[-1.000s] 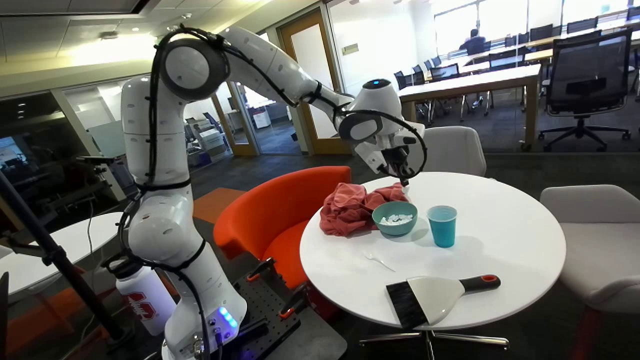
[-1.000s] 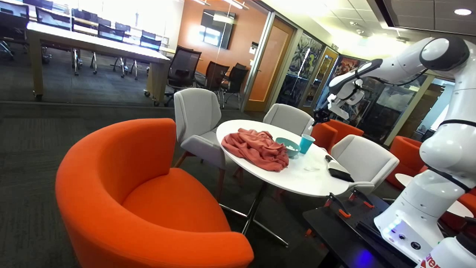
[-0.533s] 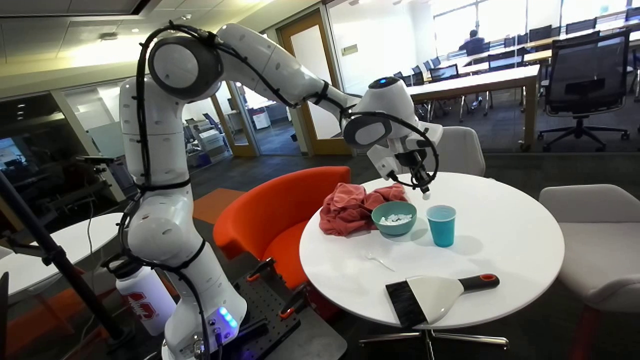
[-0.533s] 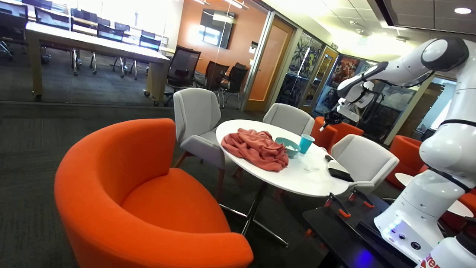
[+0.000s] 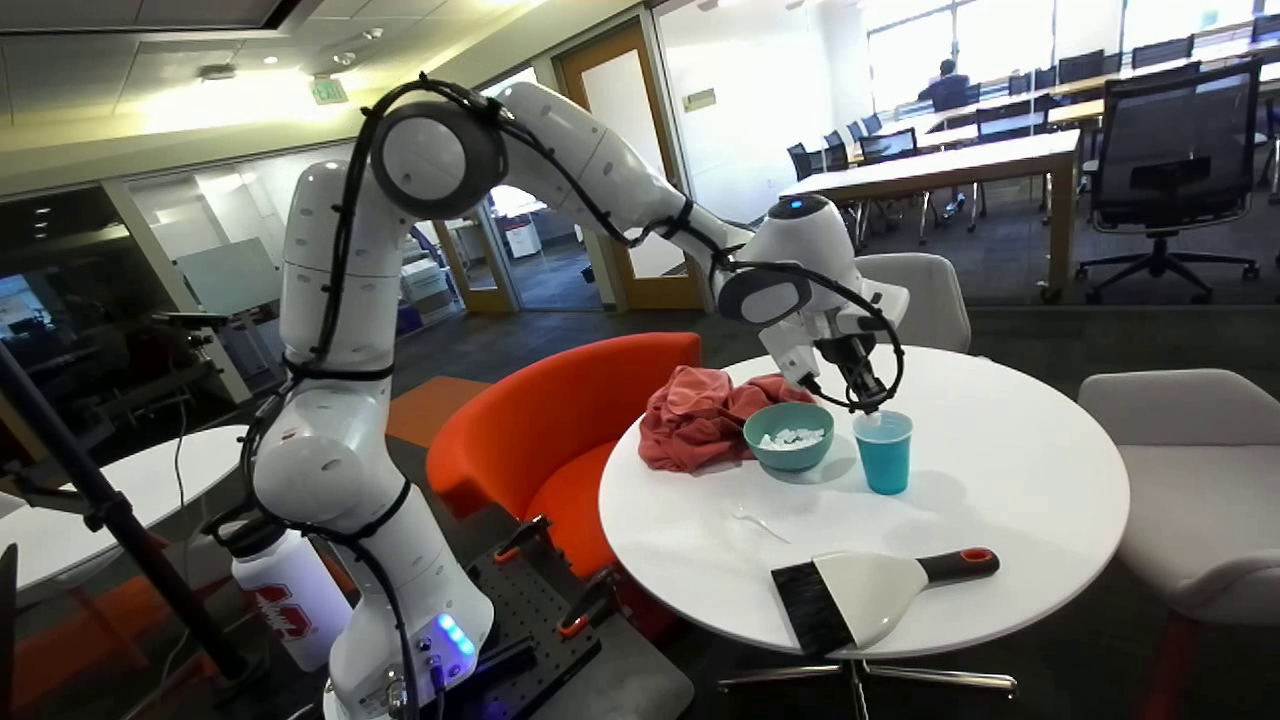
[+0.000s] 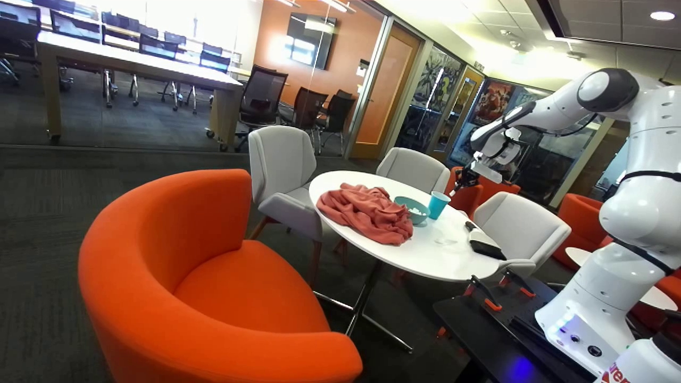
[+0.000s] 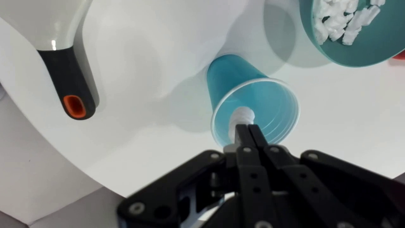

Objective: Take an object from the green bowl and put it in the blue cup

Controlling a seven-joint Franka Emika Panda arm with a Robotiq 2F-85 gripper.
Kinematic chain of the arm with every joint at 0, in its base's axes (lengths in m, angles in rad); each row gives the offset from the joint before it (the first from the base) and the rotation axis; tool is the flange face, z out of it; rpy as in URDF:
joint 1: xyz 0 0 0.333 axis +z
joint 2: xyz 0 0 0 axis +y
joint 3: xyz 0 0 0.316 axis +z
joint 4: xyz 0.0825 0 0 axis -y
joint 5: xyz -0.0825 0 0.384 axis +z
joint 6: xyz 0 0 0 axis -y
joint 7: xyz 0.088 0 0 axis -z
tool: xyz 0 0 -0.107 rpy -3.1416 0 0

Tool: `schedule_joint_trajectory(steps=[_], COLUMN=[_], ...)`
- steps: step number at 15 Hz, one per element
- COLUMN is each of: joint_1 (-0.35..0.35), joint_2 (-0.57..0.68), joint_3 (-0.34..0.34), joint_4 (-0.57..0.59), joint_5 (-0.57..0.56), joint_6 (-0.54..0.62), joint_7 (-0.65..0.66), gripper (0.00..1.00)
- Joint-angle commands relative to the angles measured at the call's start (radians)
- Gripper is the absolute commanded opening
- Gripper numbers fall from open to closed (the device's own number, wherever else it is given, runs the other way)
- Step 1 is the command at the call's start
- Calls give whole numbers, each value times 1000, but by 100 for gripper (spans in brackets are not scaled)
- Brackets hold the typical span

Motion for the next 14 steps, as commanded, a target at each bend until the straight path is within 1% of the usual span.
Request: schedule_joint_trajectory(steps=[1,9,10,11,13,14], joint_1=[-25,-18,-15,-11,-9,-11], joint_2=[75,202,214,224,240,245], joint_3=[32,57,58,55,57,60], joint_4=[98,234,246,257,272,277], joint_5=[17,3,0,-5,-7,-6], joint_6=[-2,-21,-27,-35,-44,-46], joint_7=[43,117,128,139,153,152], gripper=[1,1,28,29,42,51])
